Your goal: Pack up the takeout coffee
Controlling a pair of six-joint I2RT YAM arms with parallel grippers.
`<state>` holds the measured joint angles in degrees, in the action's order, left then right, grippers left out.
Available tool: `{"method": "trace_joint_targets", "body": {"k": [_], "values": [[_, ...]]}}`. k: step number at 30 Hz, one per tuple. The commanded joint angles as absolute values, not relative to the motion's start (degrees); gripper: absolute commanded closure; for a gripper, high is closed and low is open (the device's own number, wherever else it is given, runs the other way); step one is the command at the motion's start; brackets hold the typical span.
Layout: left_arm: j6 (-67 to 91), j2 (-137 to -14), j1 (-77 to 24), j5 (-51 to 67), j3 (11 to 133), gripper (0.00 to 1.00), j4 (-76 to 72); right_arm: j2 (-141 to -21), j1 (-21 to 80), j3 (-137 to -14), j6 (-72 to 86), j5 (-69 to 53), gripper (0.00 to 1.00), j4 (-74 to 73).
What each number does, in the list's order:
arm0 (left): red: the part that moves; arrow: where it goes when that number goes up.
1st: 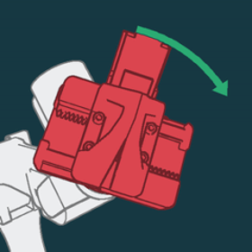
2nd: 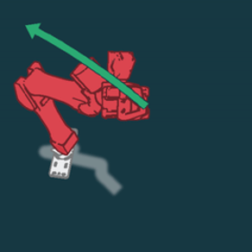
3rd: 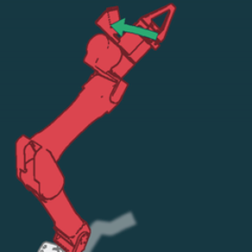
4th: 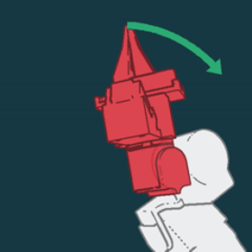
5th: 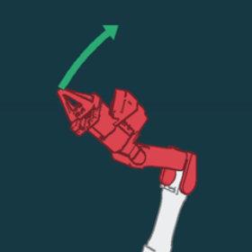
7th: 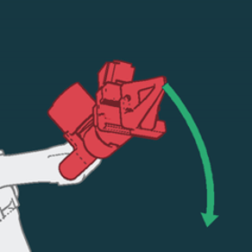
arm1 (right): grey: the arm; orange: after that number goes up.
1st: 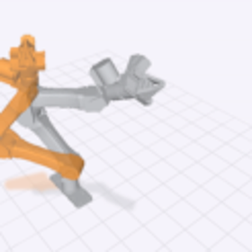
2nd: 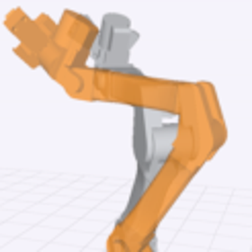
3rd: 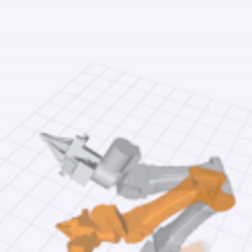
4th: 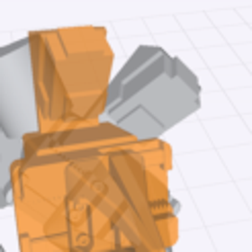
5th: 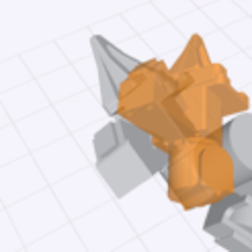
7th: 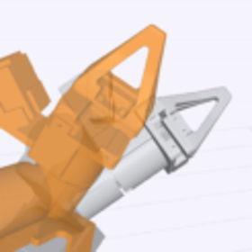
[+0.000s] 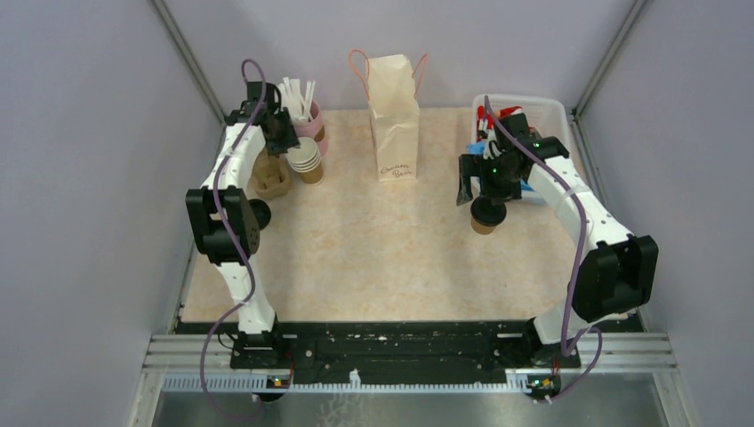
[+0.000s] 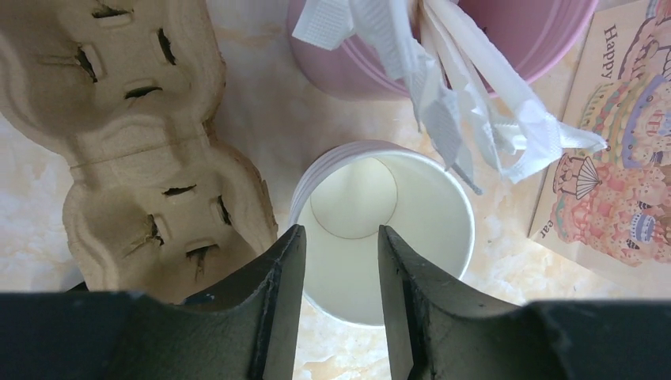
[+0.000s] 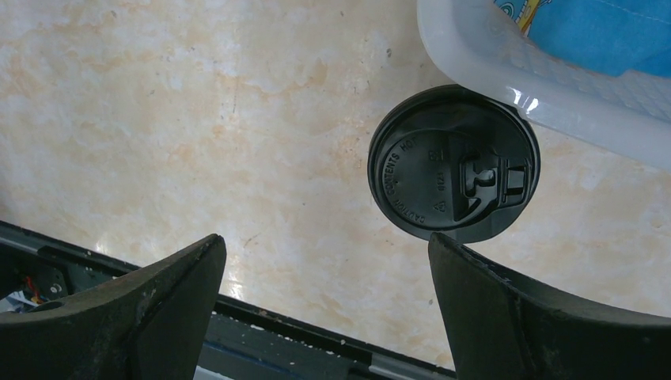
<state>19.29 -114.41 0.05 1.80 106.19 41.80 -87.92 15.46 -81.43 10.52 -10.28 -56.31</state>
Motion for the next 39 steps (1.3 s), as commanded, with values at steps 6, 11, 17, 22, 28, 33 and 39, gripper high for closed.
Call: {"method": "trace_joint_targets", "body": {"k": [6,11,17,22,28,33,39], "values": [[19.48,-111.05,0.22,-2.0,108.0,0.47,39.64,-87.71,15.16,-81.04,10.02,-11.26,0.02,-55.35],[19.28,-110.14,0.24,-2.79,107.13,0.43,39.26,-87.97,15.12,-81.06,9.93,-11.34,0.02,-55.28],[19.42,-109.53,0.21,-0.95,107.39,0.34,38.56,-88.16,15.03,-81.09,9.92,-11.76,0.02,-55.24],[19.65,-110.76,0.24,-0.8,107.06,0.48,39.21,-88.2,14.99,-80.92,9.84,-11.93,0.02,-55.19],[20.04,-111.82,0.24,-0.27,106.7,0.59,39.61,-87.91,14.94,-80.51,9.86,-12.04,0.02,-55.11],[19.62,-112.9,-0.95,-0.33,106.84,0.66,40.45,-87.74,14.94,-80.46,9.89,-11.98,0.02,-55.02],[19.25,-113.62,-1.75,-0.28,106.82,0.69,40.88,-87.6,14.93,-80.21,9.85,-12.04,0.02,-54.93]]}}
